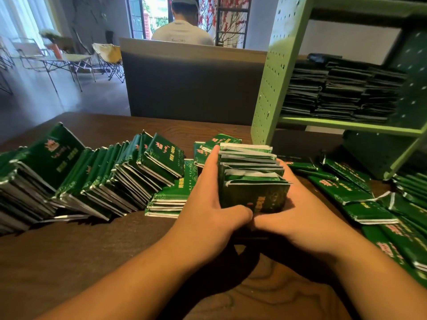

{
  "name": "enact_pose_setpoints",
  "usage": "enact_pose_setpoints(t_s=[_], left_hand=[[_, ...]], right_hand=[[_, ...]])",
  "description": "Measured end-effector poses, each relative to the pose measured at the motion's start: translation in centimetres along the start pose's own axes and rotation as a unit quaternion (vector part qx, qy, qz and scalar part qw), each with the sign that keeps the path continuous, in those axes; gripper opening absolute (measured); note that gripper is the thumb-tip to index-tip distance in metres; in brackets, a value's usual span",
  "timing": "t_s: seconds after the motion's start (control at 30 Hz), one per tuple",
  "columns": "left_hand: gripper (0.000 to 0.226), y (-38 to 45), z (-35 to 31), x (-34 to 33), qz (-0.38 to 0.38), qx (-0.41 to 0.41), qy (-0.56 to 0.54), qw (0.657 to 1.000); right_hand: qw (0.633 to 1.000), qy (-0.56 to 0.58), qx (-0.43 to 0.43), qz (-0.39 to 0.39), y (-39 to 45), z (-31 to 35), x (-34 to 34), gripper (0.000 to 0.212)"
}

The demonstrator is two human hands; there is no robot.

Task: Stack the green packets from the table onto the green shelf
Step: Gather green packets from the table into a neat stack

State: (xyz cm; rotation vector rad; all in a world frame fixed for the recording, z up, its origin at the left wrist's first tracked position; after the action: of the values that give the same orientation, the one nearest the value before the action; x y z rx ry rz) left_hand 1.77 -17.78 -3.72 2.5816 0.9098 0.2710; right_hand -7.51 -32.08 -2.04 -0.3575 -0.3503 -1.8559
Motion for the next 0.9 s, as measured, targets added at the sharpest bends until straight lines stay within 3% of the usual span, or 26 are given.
enact_pose_setpoints(t_s=[0.23, 0.4, 0.53, 0.63, 0.77, 0.9], left_hand=[[0.090, 0.5, -0.5, 0.6, 0.018, -0.002, 0.046, 0.999], [0.060, 1.0, -1.9, 0.7, 0.009, 0.028, 0.077, 0.997], [0.051, 1.1, -3.8, 0.3, -0.014, 0.062, 0.012, 0.998], [0.051, 1.8, -6.0, -0.2, -0.033, 0.077, -0.044, 0.996], [0.056, 3.7, -10.0, -2.1, -0.060, 0.079, -0.105, 0.990], [0.053, 5.8, -14.0, -4.4, -0.040, 0.105, -0.128, 0.985]], right_hand=[[0.995, 0.072, 0.050, -0.037, -0.3, 0.4, 0.5, 0.079], [0.991, 0.124, 0.036, -0.047, -1.1, 1.0, 0.9, 0.070], [0.980, 0.178, 0.029, -0.079, -2.0, 2.6, 0.9, 0.073], [0.977, 0.155, 0.052, -0.140, -2.8, 4.9, 1.7, 0.100], [0.961, 0.058, 0.153, -0.222, -5.6, 8.6, 3.6, 0.079], [0.936, -0.101, 0.226, -0.249, -8.4, 10.9, 4.7, 0.082]])
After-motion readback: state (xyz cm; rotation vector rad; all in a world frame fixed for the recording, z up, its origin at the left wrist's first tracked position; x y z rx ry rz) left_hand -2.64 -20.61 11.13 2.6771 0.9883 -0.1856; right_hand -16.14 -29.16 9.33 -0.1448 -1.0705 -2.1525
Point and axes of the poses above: each hand's wrist, its own y-axis towards the middle knuckle, its own x-axis out of the back of the hand, z = x × y, the point moved 2 cm from there along y, towards the middle knuckle, and after that the axes turned 5 degrees about -x, right-handed, at the moved point
